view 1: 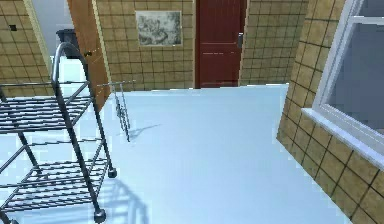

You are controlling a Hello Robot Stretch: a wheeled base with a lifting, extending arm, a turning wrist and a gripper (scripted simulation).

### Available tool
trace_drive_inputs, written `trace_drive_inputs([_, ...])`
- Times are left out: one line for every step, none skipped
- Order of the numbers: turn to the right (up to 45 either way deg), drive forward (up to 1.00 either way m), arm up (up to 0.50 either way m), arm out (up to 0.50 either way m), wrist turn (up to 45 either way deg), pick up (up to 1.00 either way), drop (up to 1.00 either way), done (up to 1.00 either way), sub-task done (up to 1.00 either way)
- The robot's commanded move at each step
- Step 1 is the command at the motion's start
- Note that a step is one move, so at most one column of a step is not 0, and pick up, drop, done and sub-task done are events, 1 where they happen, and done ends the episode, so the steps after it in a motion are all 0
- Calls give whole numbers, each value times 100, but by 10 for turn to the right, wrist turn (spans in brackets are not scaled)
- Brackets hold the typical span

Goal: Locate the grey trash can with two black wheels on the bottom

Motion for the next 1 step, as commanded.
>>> trace_drive_inputs([0,15,0,0,0,0,0,0,0])
